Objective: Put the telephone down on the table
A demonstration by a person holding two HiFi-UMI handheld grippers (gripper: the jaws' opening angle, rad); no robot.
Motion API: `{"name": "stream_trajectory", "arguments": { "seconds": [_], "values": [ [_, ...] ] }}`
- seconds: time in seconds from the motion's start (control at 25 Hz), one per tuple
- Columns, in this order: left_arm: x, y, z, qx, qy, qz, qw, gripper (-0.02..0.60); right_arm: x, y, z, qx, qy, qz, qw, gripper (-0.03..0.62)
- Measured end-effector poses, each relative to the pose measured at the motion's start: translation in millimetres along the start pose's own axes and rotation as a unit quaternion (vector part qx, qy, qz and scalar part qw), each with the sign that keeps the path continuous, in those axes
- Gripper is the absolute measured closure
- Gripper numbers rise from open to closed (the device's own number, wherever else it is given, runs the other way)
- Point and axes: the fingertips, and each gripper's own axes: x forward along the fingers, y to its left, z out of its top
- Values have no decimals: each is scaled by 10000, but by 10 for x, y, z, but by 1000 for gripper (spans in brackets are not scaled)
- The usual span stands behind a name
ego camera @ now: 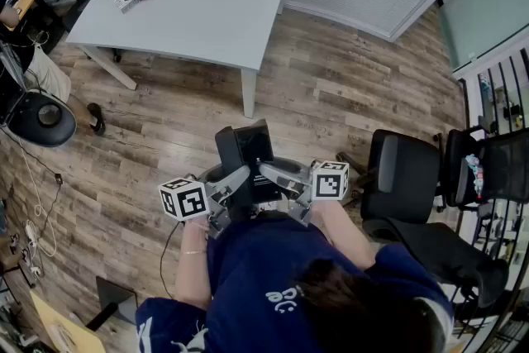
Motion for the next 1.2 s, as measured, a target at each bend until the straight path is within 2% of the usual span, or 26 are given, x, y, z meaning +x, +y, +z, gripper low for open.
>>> {"name": "stream_trajectory", "arguments": {
  "seconds": [0.12,0.4,0.84,1.2],
  "values": [
    [-42,-46,-22,-150,-111,-139,9997,380,-21,87,3,186,-215,187,9994,422],
    [-106,-110,54,33,-207,-112,9997,382,29,175,37,169,-144,386,9990,424],
    [-469,216,574,-19,-314,-296,9991,380,732,266,180,430,-276,689,9963,419],
    [-712,516,947,33,-162,-355,9992,380,1271,261,266,505,-453,837,9942,418]
  ]
}}
